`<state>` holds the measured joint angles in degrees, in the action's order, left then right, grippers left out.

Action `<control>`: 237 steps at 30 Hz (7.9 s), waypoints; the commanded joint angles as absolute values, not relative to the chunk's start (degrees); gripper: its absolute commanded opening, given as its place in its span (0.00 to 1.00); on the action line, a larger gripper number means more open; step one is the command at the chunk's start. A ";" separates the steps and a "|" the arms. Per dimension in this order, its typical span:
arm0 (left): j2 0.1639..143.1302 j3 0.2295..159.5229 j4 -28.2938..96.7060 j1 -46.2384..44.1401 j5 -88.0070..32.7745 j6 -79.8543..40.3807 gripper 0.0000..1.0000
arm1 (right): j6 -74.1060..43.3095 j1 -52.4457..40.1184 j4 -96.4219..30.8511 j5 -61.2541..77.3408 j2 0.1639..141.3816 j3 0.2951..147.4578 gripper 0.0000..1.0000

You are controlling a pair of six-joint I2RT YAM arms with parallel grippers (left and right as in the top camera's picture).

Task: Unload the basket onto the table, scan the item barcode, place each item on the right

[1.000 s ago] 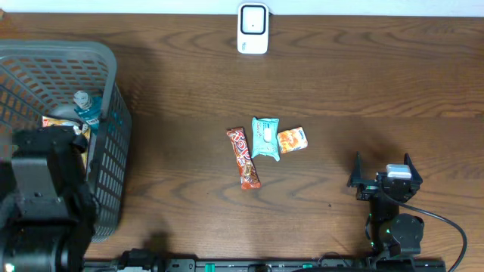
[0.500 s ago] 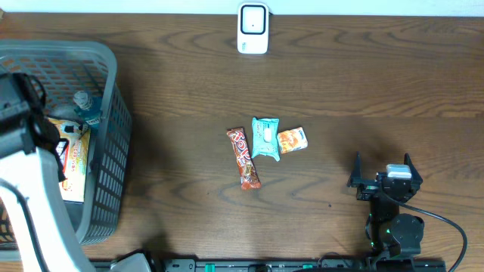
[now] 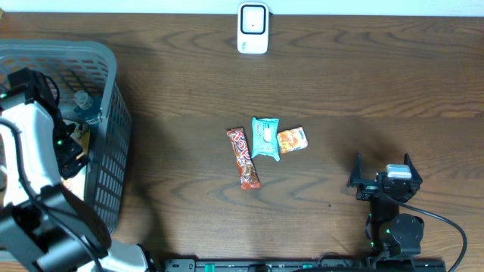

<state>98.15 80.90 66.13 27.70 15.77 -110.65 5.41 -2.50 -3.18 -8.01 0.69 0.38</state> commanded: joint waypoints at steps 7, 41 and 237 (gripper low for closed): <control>108.05 80.55 57.08 28.23 12.60 -119.61 0.98 | 4.75 -2.76 -3.29 -8.69 0.38 0.32 0.99; 76.03 80.58 62.15 29.63 16.08 -106.48 0.07 | 4.75 -2.76 -3.29 -8.69 0.38 0.32 0.99; 61.73 82.81 37.98 20.86 -35.79 -8.58 0.25 | 4.75 -2.76 -3.29 -8.67 0.38 0.32 0.99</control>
<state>61.30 81.28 38.39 21.21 -25.23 -5.02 5.41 -2.50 -3.18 -8.01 0.69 0.38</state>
